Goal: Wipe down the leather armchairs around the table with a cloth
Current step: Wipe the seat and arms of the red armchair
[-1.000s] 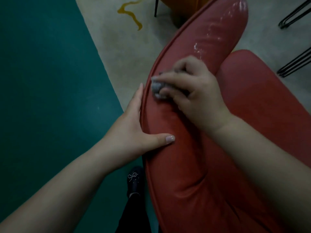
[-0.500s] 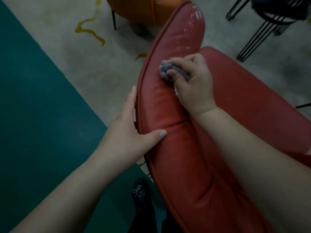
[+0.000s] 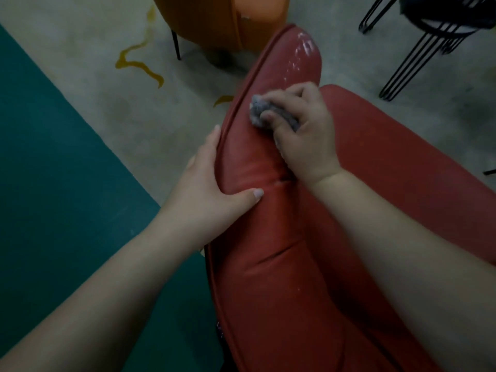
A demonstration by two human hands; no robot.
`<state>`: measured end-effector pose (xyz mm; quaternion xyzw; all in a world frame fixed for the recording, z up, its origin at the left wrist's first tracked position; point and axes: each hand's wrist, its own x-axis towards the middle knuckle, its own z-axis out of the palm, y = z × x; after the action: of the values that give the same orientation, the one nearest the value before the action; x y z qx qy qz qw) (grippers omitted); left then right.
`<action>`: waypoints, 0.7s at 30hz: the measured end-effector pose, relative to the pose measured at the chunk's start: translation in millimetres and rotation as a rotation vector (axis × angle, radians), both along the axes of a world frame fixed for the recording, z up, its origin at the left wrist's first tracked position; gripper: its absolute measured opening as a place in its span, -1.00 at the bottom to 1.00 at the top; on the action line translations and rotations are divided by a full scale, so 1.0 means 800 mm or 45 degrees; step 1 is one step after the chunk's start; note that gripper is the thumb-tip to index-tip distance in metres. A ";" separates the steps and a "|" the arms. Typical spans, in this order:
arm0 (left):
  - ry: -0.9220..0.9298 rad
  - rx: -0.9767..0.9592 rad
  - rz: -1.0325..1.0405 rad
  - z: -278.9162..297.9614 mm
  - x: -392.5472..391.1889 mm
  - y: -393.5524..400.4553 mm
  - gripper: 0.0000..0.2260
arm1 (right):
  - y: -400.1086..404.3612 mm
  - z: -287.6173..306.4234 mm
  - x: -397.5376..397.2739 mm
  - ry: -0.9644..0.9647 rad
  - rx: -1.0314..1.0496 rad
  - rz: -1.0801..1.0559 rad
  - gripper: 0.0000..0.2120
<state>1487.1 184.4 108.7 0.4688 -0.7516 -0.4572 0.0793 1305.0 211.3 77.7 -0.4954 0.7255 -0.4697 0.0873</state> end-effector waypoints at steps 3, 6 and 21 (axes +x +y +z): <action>0.000 -0.039 -0.028 0.000 -0.020 -0.019 -0.06 | 0.039 -0.006 0.019 -0.044 -0.040 0.086 -0.79; -0.028 -0.074 -0.083 0.000 -0.030 -0.031 -0.06 | 0.043 -0.009 0.017 0.004 -0.063 0.213 -0.80; -0.010 0.131 -0.224 0.003 -0.023 -0.050 -0.09 | 0.069 -0.013 0.020 -0.482 0.059 -0.060 -0.76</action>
<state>1468.7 144.7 111.3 0.4062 -0.7657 -0.4985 0.0117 1321.3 266.3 67.0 -0.3789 0.7181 -0.5395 0.2228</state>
